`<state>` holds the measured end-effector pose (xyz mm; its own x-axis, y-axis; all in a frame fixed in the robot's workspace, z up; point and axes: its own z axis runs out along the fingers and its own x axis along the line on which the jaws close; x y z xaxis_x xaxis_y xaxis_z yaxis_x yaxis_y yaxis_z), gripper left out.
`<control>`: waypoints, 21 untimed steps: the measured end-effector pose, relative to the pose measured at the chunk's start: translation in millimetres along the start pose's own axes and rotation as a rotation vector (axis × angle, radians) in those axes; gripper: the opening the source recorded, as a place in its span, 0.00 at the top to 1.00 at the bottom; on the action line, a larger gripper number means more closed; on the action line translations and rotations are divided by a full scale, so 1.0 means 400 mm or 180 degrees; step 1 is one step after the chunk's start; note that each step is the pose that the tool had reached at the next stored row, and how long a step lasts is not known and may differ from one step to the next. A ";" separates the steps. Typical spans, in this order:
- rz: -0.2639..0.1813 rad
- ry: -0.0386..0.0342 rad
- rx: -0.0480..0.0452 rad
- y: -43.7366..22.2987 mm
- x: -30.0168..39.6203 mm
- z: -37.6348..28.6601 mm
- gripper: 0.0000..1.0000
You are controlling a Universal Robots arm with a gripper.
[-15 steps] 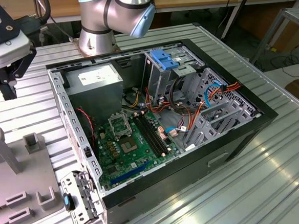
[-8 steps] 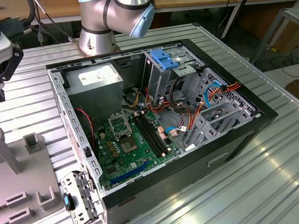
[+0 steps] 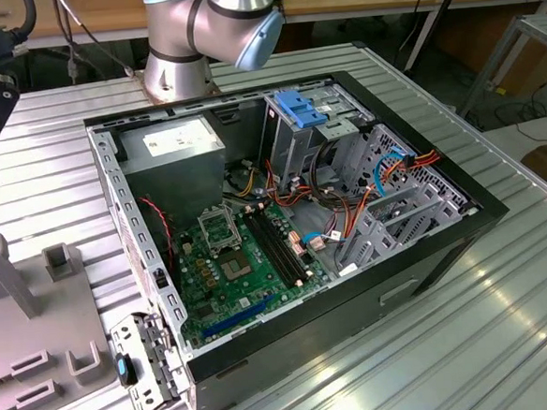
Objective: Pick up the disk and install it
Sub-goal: 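Reach for the disk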
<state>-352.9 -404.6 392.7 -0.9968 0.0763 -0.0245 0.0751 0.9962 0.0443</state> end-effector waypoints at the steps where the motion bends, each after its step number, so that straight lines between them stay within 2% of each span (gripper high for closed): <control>1: 0.0000 0.0000 0.0000 0.001 0.006 0.000 0.89; 18: 0.0000 0.0000 0.0000 0.000 0.127 -0.001 0.89; 21: 0.0000 0.0000 0.0000 0.005 0.154 -0.001 0.89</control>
<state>-414.0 -398.0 391.6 -0.9968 0.0762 -0.0245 0.0751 0.9962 0.0443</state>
